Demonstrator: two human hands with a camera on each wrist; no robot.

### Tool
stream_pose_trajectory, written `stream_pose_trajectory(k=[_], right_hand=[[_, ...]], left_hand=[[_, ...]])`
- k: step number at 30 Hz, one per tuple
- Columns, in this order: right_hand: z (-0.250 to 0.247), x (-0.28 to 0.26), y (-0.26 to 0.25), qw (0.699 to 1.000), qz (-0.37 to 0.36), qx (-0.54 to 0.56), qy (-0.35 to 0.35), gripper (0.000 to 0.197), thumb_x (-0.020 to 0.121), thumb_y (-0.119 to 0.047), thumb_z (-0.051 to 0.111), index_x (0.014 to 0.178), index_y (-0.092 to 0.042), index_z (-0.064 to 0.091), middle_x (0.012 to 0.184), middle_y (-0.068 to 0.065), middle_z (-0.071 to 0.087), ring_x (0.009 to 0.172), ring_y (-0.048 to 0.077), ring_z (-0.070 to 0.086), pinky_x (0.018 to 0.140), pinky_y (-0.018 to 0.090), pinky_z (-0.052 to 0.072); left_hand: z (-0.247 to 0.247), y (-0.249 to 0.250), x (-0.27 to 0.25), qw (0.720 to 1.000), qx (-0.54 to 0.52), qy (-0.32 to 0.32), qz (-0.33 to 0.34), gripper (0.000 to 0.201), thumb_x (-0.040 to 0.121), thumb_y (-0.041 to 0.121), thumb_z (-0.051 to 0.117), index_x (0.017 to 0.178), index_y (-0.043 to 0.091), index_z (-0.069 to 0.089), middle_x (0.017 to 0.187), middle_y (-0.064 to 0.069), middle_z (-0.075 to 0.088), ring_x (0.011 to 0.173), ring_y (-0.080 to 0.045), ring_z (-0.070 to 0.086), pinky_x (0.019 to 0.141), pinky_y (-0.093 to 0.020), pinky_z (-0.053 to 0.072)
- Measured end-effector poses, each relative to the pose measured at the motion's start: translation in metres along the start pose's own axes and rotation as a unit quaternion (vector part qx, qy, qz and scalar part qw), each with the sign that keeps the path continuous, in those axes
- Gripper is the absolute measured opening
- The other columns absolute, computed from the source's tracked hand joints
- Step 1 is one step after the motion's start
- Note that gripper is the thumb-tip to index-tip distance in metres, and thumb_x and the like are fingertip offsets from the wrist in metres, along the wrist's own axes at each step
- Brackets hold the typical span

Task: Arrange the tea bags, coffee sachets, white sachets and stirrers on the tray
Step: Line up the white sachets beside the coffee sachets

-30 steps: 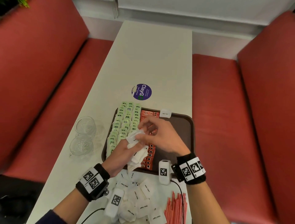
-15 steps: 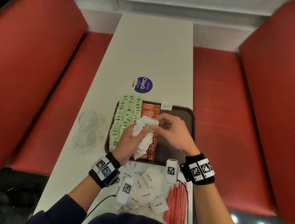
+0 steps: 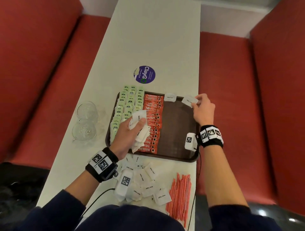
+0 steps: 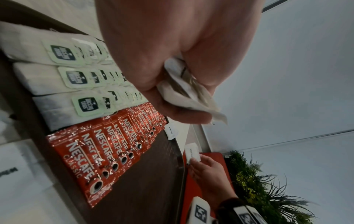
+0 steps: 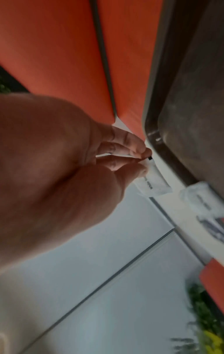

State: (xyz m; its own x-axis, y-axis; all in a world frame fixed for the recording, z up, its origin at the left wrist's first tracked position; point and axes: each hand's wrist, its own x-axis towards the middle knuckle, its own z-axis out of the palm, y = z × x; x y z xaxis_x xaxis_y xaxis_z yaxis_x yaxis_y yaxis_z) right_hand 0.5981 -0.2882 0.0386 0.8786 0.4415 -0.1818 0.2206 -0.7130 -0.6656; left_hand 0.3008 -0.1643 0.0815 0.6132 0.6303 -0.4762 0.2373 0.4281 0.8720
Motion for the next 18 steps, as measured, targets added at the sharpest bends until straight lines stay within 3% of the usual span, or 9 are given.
stream_pose_trajectory(k=[2,5,10,15,18], right_hand=[[0.009,0.015,0.001,0.999,0.003,-0.029,-0.017,0.023,0.106,-0.009,0.064,0.126,-0.018,0.058,0.112,0.014,0.067,0.091,0.023,0.057,0.083,0.036,0.044],[0.023,0.03,-0.001,0.997,-0.009,-0.075,-0.026,0.025,0.104,-0.006,0.064,0.12,-0.02,0.052,0.109,0.017,0.066,0.097,0.039,0.067,0.088,0.05,0.058],[0.036,0.037,-0.009,0.99,-0.009,-0.139,-0.009,0.023,0.107,-0.009,0.062,0.125,-0.015,0.049,0.118,0.024,0.06,0.103,0.046,0.062,0.087,0.051,0.052],[0.048,0.034,-0.007,0.992,0.019,-0.122,0.031,0.034,0.105,-0.012,0.069,0.13,-0.014,0.046,0.12,0.026,0.063,0.106,0.05,0.064,0.088,0.054,0.054],[0.054,0.035,-0.005,0.994,0.025,-0.091,0.054,0.047,0.102,-0.009,0.073,0.139,-0.011,0.044,0.123,0.026,0.064,0.106,0.049,0.066,0.09,0.055,0.057]], left_hand=[[0.001,-0.001,0.0,1.0,0.002,0.001,-0.001,0.034,0.106,0.035,0.068,0.123,0.006,0.072,0.096,-0.003,0.078,0.085,-0.017,0.075,0.067,-0.029,0.058],[0.0,-0.002,0.0,1.0,0.009,-0.004,-0.001,0.034,0.106,0.035,0.068,0.122,0.007,0.073,0.099,-0.006,0.079,0.088,-0.019,0.076,0.072,-0.033,0.06],[-0.001,-0.002,0.001,1.0,0.01,-0.007,-0.001,0.035,0.105,0.037,0.069,0.124,0.008,0.073,0.106,-0.011,0.08,0.093,-0.023,0.077,0.077,-0.038,0.061],[-0.004,-0.004,0.003,1.0,0.0,-0.016,-0.003,0.035,0.104,0.039,0.069,0.125,0.012,0.074,0.117,-0.02,0.078,0.105,-0.037,0.076,0.092,-0.054,0.062],[-0.006,-0.003,0.003,1.0,0.001,-0.016,-0.005,0.035,0.104,0.04,0.07,0.125,0.013,0.074,0.116,-0.017,0.078,0.103,-0.033,0.077,0.09,-0.05,0.062]])
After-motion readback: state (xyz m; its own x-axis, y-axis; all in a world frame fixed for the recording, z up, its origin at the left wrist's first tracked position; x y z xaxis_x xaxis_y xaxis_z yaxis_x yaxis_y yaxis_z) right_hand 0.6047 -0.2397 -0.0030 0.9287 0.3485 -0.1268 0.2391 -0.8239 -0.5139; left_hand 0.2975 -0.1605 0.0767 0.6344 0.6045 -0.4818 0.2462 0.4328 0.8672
